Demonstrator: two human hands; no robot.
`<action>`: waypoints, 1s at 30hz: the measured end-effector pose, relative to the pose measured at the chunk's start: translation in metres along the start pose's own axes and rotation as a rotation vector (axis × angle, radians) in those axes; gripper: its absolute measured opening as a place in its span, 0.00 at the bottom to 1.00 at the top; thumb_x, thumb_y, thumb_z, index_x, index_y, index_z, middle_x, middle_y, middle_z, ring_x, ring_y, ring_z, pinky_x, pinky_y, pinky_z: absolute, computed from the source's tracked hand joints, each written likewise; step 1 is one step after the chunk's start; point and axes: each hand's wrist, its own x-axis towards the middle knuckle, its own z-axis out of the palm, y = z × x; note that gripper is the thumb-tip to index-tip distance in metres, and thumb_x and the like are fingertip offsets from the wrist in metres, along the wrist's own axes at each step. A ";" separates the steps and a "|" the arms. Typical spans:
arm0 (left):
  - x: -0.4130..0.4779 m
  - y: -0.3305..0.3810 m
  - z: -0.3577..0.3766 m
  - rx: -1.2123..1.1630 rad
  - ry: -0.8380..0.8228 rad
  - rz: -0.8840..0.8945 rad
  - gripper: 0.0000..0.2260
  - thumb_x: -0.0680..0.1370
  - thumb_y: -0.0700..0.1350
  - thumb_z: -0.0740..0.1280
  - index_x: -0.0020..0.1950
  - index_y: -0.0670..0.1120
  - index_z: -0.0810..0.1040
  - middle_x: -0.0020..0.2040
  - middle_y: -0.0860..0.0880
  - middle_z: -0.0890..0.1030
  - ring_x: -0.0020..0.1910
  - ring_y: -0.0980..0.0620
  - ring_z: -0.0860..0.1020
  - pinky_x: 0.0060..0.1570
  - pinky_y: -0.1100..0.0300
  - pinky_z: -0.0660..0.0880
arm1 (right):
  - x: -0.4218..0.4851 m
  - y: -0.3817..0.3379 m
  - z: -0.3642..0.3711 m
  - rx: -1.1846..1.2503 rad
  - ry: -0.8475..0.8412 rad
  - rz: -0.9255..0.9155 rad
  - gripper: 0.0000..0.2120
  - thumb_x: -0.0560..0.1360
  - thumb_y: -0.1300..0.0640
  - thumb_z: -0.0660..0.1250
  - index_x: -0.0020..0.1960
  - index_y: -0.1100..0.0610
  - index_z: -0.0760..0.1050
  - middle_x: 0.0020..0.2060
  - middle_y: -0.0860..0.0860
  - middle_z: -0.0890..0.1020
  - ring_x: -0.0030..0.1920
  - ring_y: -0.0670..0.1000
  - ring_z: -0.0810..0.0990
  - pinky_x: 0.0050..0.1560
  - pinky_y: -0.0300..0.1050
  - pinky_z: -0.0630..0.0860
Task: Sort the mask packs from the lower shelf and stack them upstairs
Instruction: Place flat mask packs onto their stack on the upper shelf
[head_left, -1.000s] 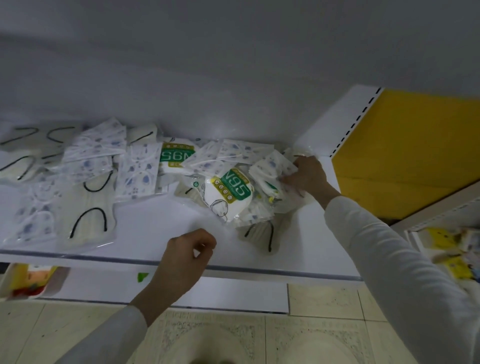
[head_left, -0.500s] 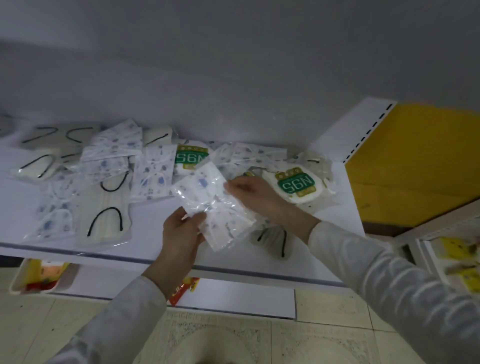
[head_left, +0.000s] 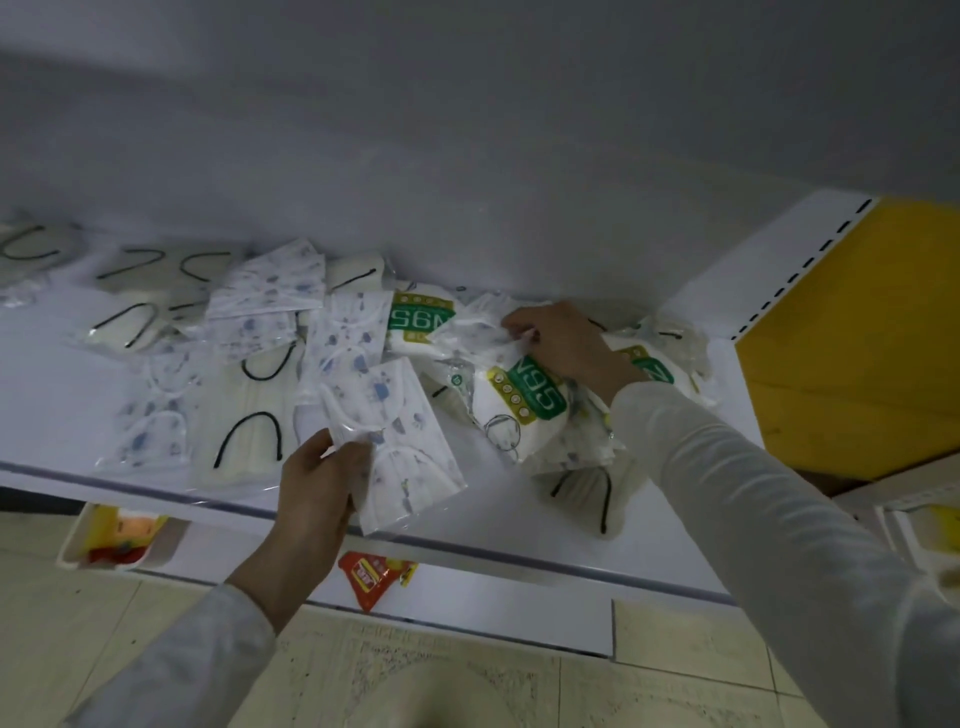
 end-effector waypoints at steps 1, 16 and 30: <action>0.000 0.000 0.000 -0.006 0.000 0.001 0.06 0.75 0.34 0.66 0.46 0.44 0.80 0.45 0.45 0.83 0.45 0.47 0.82 0.41 0.55 0.78 | 0.000 0.000 0.000 0.009 -0.036 -0.042 0.21 0.74 0.68 0.60 0.62 0.50 0.77 0.60 0.53 0.80 0.57 0.55 0.79 0.58 0.46 0.74; -0.002 -0.006 -0.003 0.049 -0.042 0.001 0.09 0.76 0.35 0.64 0.48 0.47 0.79 0.47 0.44 0.83 0.47 0.42 0.82 0.45 0.49 0.78 | 0.013 -0.023 0.017 -0.265 -0.014 -0.241 0.17 0.80 0.57 0.58 0.67 0.54 0.71 0.61 0.55 0.78 0.57 0.56 0.78 0.56 0.51 0.75; -0.006 -0.017 0.007 -0.154 -0.018 0.017 0.11 0.79 0.36 0.62 0.52 0.52 0.74 0.52 0.48 0.80 0.51 0.47 0.80 0.48 0.49 0.77 | -0.027 -0.071 0.003 -0.392 0.517 -0.496 0.12 0.60 0.62 0.70 0.43 0.59 0.83 0.21 0.49 0.75 0.18 0.49 0.70 0.23 0.32 0.62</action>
